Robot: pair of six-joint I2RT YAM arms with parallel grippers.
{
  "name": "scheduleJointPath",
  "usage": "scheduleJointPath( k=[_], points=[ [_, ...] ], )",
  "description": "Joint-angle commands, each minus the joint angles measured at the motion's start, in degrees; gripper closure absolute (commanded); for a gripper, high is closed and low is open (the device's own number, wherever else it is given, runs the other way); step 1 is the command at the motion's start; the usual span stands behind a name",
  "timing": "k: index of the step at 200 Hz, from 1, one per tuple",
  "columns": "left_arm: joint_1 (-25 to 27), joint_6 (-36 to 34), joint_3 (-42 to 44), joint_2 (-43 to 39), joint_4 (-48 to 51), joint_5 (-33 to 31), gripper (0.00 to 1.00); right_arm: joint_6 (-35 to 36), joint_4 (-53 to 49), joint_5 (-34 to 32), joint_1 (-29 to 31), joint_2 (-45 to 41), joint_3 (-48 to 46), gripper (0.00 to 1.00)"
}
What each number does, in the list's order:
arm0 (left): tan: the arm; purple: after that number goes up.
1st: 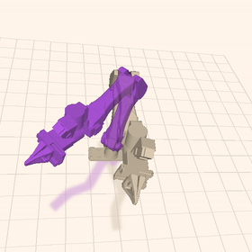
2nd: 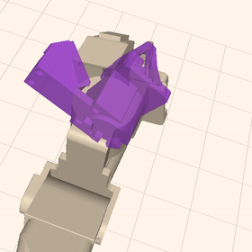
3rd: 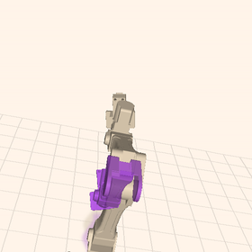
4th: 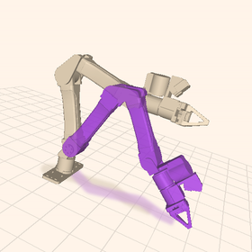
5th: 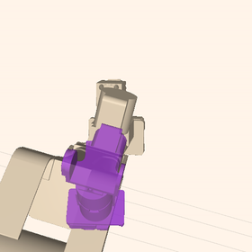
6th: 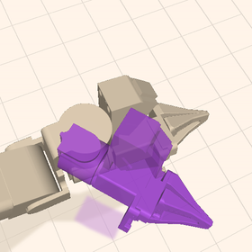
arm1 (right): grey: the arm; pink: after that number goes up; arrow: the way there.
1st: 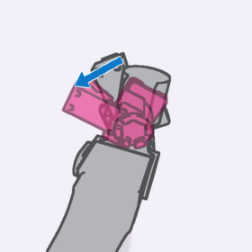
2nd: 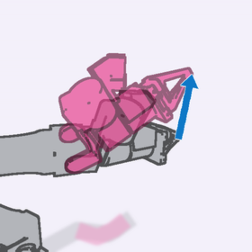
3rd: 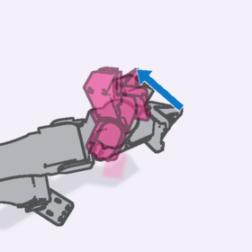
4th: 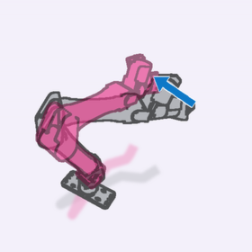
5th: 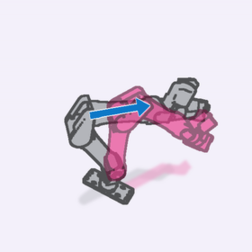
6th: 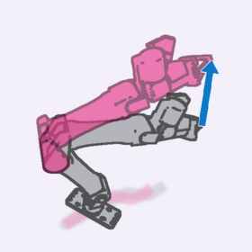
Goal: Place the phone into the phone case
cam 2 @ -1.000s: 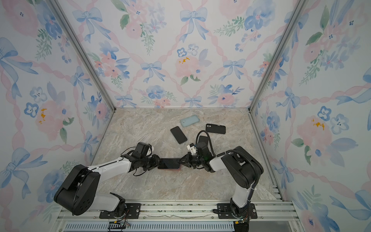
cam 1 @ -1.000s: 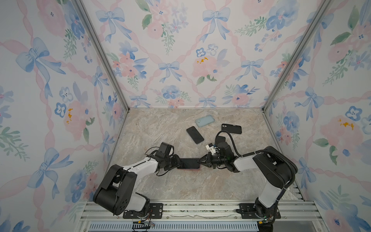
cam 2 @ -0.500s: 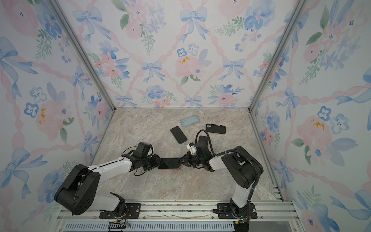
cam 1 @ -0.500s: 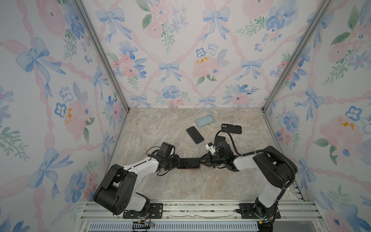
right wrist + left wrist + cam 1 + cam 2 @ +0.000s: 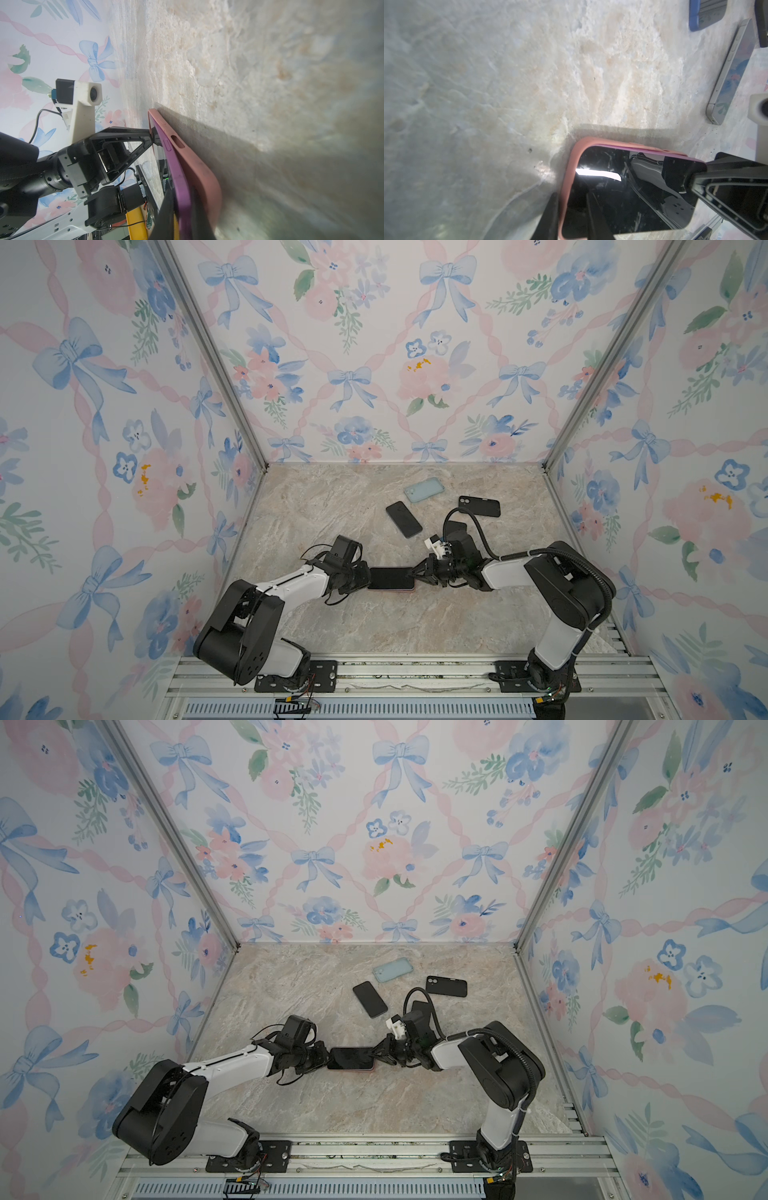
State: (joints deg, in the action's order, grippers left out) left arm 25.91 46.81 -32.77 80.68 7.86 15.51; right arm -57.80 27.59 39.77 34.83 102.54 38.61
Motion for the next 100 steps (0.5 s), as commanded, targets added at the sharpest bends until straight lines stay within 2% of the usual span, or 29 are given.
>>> scheduleJointPath(
  k=[1,63,100],
  points=[
    [3.43,0.86,-0.71,0.49,-5.15,11.65,0.82,0.38,-7.40,-1.82,3.12,3.36,0.75,0.88],
    [4.57,0.77,-1.38,0.67,-5.13,11.12,0.95,1.00,-9.04,-2.39,3.73,3.78,1.55,0.87],
    [4.98,0.94,-1.33,0.28,-5.19,10.93,0.97,1.31,-9.98,-2.68,3.93,3.78,1.99,0.86]
  ],
)
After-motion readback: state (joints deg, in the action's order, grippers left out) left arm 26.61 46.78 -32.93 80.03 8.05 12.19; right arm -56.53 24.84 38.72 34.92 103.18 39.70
